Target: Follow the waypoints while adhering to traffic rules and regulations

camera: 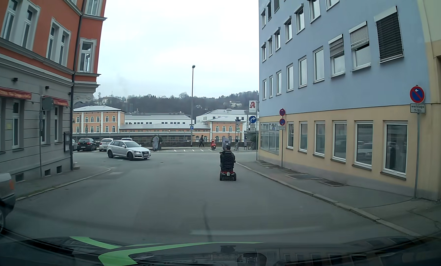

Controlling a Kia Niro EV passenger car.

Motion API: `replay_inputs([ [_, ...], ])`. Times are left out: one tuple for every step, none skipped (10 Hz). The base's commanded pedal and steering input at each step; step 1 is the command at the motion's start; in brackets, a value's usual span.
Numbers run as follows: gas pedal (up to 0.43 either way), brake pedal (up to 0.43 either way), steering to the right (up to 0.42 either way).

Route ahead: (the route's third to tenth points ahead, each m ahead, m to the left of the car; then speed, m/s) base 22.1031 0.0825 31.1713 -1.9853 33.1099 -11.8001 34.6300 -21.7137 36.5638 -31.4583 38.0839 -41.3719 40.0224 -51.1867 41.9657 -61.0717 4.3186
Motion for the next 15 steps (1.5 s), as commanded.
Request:
replay_inputs([
  [0.000,0.110,0.081],
  [0.000,0.110,0.065],
  [0.000,0.110,0.050],
  [0.000,0.116,0.039],
  [0.000,0.122,0.022],
  [0.000,0.122,0.008],
  [0.000,0.122,-0.001],
  [0.000,0.122,-0.016],
  [0.000,0.122,-0.029],
  [0.000,0.122,-0.042],
  [0.000,0.128,-0.050],
  [0.000,0.128,-0.057],
  [0.000,0.128,-0.061],
  [0.000,0.140,-0.069],
  [0.000,0.146,-0.074],
])
